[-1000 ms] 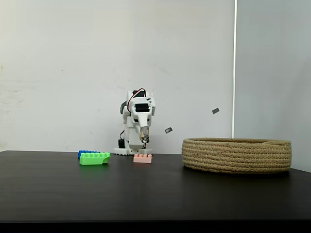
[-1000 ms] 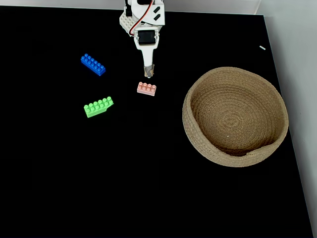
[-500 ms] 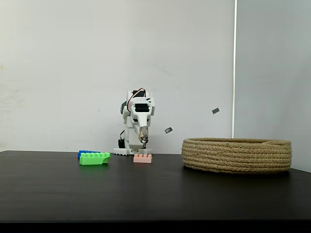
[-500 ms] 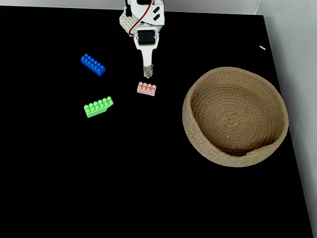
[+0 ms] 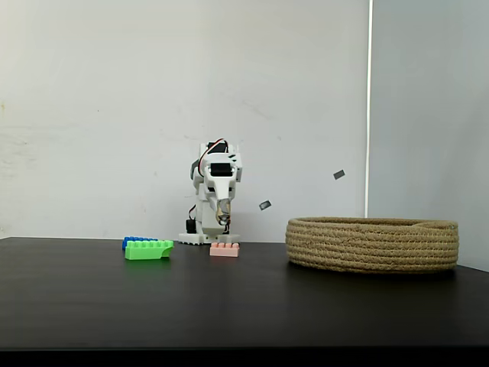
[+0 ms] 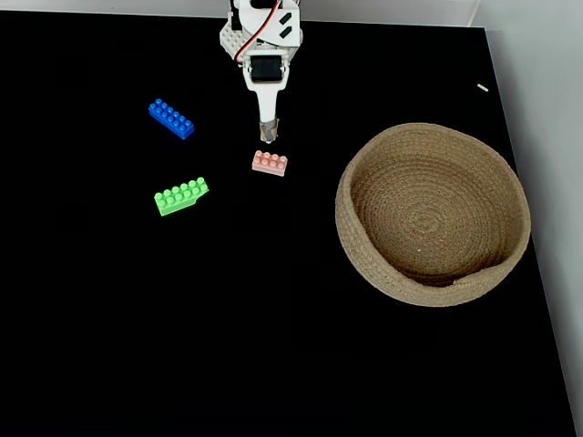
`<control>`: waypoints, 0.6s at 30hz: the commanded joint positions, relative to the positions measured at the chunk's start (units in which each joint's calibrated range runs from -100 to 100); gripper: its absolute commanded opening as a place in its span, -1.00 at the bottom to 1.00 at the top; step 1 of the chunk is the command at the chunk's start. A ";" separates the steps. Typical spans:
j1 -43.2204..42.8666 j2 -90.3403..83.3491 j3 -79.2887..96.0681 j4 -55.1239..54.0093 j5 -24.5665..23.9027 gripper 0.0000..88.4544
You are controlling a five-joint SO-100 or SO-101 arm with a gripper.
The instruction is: Place the lego blocks in the tray
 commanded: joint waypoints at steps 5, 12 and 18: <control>-2.35 -0.06 0.14 -1.23 -2.69 -0.97; -2.10 14.21 -11.62 -1.23 -6.64 -0.73; -1.77 27.28 -19.56 -0.06 -8.11 -0.60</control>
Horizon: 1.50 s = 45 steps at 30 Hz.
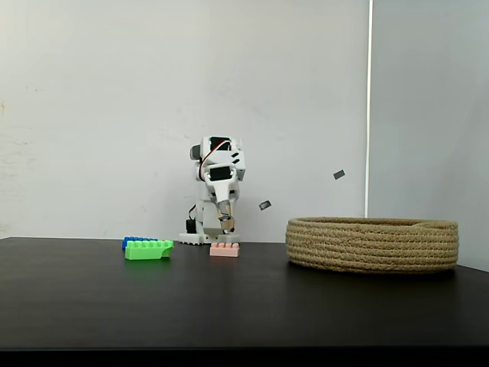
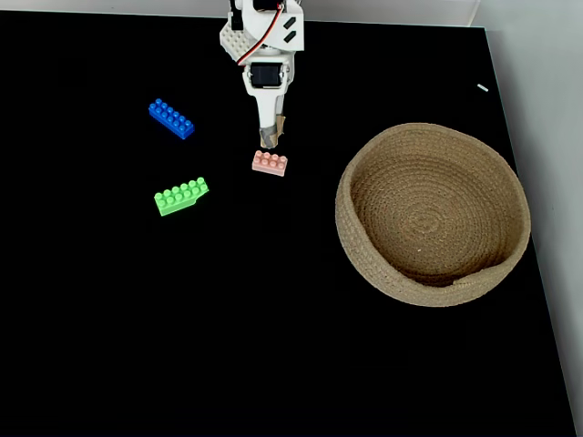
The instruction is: Place the lego blocks in the tray
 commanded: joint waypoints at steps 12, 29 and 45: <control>1.33 28.59 -16.84 -4.81 -0.83 -0.46; 2.24 40.80 -19.57 -9.06 0.54 -0.45; 3.23 46.39 -20.12 -10.89 4.05 -0.59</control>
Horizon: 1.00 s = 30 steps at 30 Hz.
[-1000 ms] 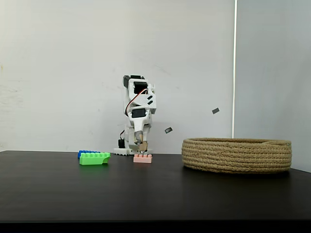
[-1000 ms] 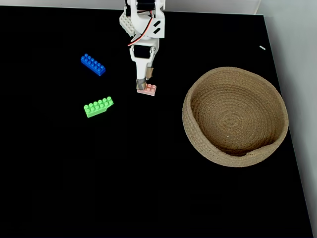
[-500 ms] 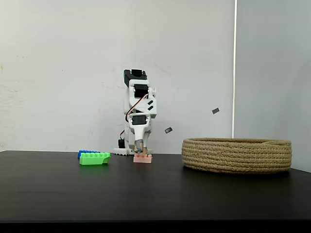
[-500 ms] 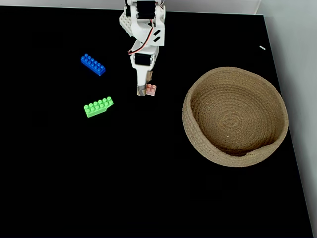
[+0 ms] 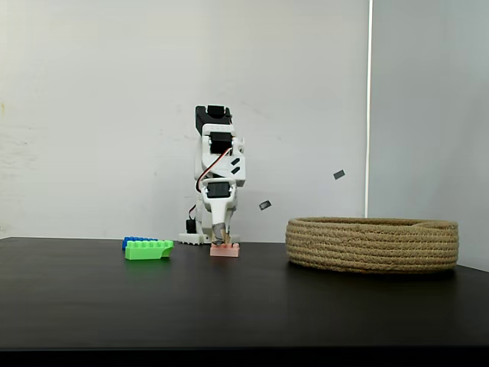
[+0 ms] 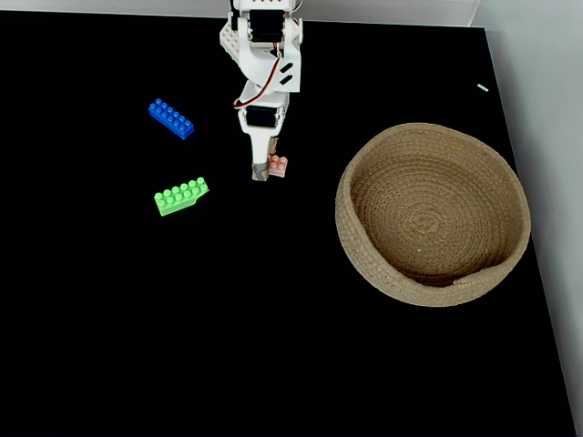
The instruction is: Place the lego blocks in the tray
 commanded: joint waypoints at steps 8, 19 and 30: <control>-0.45 -0.96 -0.30 -0.83 3.37 -1.00; -0.94 -4.48 -12.98 3.25 -1.03 -1.00; -13.23 -5.68 -30.13 -1.00 -8.45 -1.00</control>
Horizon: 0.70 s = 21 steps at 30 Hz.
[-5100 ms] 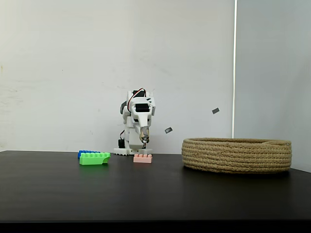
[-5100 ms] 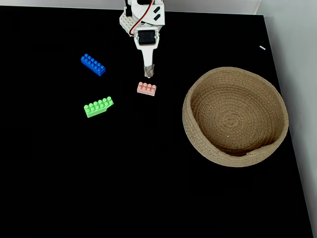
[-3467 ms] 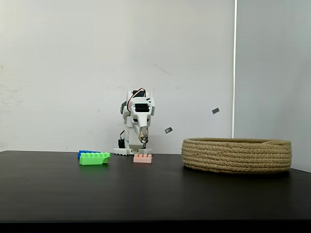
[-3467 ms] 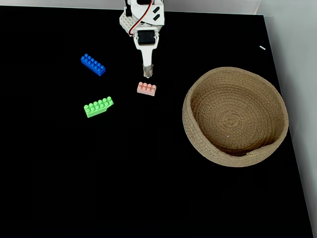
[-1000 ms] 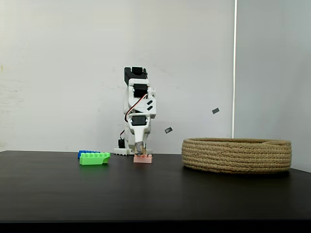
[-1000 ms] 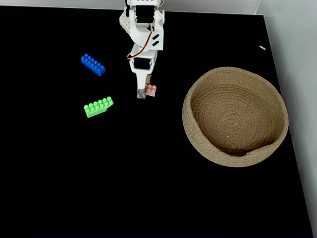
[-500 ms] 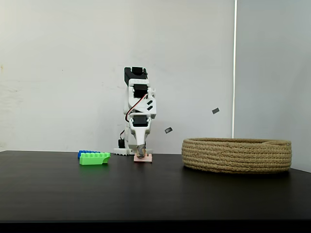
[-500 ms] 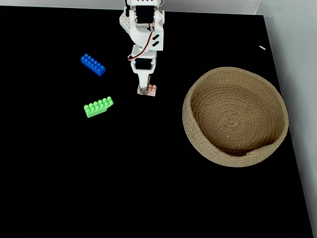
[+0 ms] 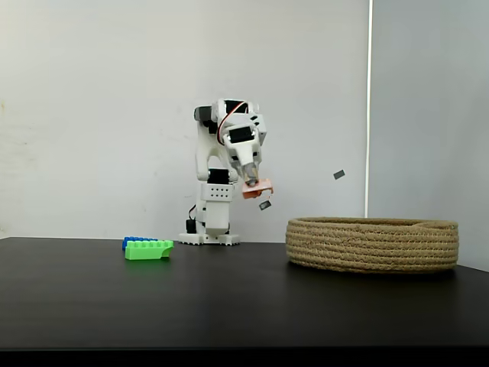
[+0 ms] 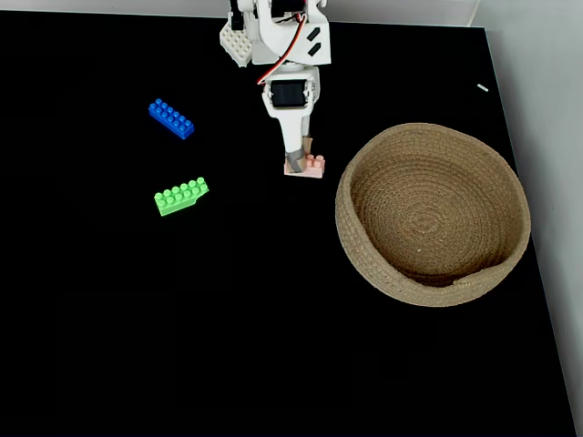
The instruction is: Place the lego blocks in the tray
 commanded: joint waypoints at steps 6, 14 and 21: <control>-13.50 2.59 -5.11 -16.01 -4.05 -0.92; -15.40 8.18 -5.39 -17.18 -6.94 -0.64; -16.39 9.13 -4.20 -16.01 -9.52 -0.50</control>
